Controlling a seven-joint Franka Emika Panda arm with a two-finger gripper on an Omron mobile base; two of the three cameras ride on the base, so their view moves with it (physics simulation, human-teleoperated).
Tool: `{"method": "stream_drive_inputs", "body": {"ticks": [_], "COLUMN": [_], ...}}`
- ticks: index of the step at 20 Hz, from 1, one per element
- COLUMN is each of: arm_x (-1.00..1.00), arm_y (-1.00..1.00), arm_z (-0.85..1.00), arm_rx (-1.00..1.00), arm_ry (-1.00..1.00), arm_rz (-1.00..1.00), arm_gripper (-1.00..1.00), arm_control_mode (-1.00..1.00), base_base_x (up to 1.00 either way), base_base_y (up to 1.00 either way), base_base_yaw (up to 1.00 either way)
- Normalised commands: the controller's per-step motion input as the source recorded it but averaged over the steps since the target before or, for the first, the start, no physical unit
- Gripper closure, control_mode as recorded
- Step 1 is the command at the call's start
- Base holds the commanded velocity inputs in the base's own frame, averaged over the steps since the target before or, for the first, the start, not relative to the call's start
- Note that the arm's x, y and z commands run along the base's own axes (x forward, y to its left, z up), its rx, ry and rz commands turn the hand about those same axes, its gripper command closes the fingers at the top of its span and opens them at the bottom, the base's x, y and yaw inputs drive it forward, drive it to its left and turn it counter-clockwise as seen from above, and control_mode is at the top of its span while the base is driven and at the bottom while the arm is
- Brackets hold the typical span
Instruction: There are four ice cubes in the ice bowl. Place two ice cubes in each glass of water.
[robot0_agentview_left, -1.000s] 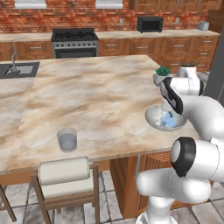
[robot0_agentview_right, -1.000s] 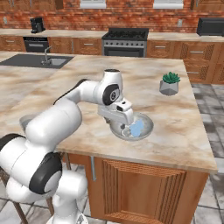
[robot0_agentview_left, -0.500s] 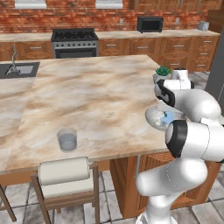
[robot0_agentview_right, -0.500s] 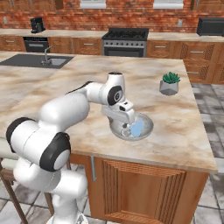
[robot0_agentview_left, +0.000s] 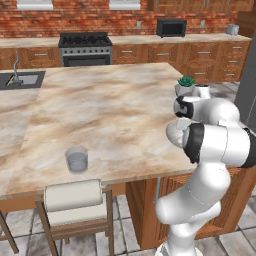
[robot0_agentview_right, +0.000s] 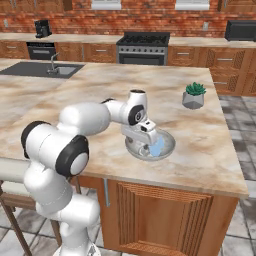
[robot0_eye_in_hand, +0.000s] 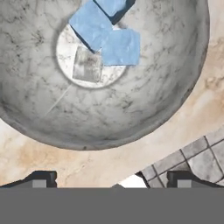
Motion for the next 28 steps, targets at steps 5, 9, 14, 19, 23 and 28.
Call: {"method": "stream_drive_inputs", "body": {"ticks": [5,9,14,19,23,28], "arm_x": [0.4,0.42,0.35,0.24,0.0,0.01], "arm_y": [-0.1,-0.09,-0.09,-0.15,-0.03,0.01], "arm_z": [-0.34,-0.33,-0.31,-0.26,-0.26,-0.16], "arm_rx": [0.03,0.02,0.02,0.02,0.0,0.0], "arm_ry": [0.0,0.0,0.0,0.0,0.0,0.0], "arm_rz": [0.0,0.0,0.0,0.0,0.0,-0.01], "arm_gripper": [-1.0,-1.0,-1.0,-1.0,-1.0,-1.0], "arm_control_mode": [-1.0,-1.0,-1.0,-1.0,-1.0,-1.0], "base_base_x": [0.0,0.0,0.0,0.0,0.0,0.0], "base_base_y": [0.0,0.0,0.0,0.0,0.0,0.0], "base_base_yaw": [0.0,0.0,0.0,0.0,0.0,0.0]}}
